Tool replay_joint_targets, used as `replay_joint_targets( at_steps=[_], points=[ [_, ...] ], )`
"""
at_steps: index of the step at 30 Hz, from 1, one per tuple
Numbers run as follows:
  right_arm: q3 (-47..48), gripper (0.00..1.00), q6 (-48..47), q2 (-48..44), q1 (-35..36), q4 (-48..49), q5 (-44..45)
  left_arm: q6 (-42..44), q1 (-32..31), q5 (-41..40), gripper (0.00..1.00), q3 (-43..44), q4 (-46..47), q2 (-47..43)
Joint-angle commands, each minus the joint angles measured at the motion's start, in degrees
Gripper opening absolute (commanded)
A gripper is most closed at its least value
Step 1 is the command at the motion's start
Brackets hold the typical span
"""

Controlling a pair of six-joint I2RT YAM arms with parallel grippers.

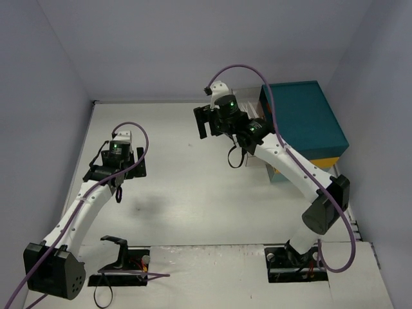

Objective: Sort the eating utensils into containers

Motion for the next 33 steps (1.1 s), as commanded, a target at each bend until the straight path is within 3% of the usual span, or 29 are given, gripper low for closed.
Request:
replay_joint_targets(
  at_steps=[1, 8, 26, 33],
  points=[
    [1.7, 0.93, 3.0, 3.3, -0.9, 1.8, 6.6, 0.8, 0.5, -0.6, 0.82, 0.9, 3.0, -0.4],
    [-1.4, 1.0, 4.1, 3.8, -4.5, 1.8, 9.6, 1.0, 0.5, -1.1, 0.82, 0.9, 2.7, -0.8],
    [-7.7, 1.0, -0.6, -1.7, -20.1, -0.2, 15.6, 1.1, 0.5, -0.2, 0.83, 1.0, 2.6, 0.0],
    [-6.5, 1.0, -0.4, -2.1, -22.3, -1.9, 14.6, 1.6, 0.5, -0.9, 0.91, 0.8, 2.6, -0.5]
  ],
)
